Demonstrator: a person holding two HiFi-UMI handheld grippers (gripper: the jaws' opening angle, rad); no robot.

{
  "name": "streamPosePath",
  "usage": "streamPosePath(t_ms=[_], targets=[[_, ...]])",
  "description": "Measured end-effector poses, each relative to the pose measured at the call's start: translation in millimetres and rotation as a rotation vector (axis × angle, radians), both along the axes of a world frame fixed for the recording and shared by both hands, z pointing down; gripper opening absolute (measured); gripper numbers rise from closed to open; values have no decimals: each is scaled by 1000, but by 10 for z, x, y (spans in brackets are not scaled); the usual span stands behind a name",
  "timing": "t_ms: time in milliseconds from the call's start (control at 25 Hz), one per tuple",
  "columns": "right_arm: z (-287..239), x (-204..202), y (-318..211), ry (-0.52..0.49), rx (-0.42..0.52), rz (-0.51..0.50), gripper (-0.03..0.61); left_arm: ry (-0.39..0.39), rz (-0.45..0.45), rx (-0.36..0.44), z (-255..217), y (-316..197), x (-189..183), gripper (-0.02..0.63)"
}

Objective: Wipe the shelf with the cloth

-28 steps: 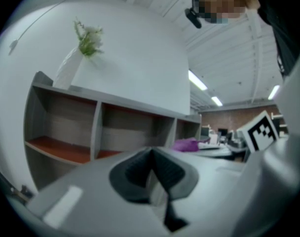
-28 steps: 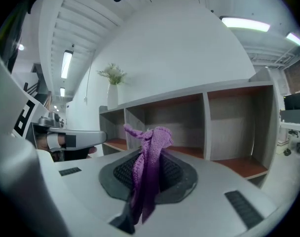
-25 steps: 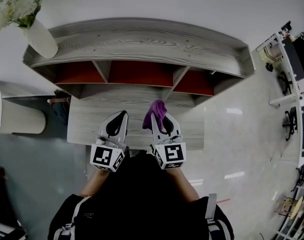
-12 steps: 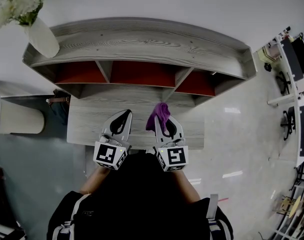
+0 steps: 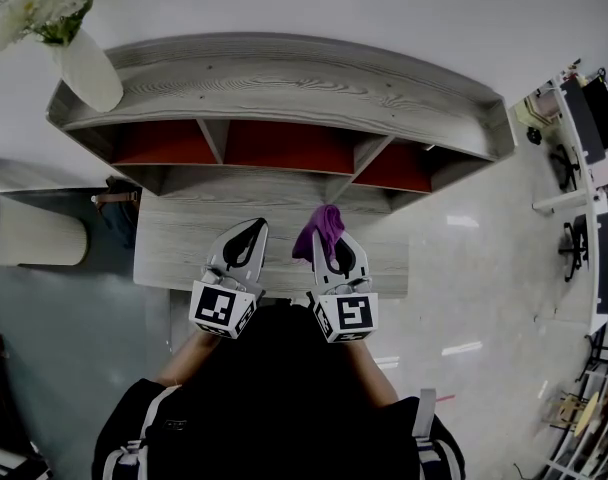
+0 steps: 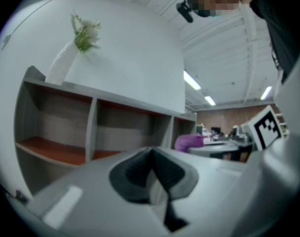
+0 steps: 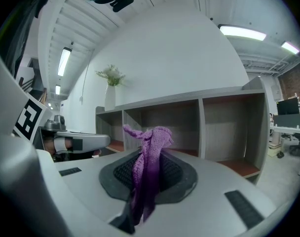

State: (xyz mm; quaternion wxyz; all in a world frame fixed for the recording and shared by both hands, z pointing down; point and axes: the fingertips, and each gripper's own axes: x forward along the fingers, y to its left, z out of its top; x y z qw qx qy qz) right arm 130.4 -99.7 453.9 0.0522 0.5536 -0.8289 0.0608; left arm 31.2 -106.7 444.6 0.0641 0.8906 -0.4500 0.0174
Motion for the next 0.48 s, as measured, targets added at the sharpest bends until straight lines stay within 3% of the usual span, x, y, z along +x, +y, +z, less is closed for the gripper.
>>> streamPosePath(t_ms=[480], targets=[[-46,-77,5,-14,0,0,49,11,3,-2,7,37,-34,3]])
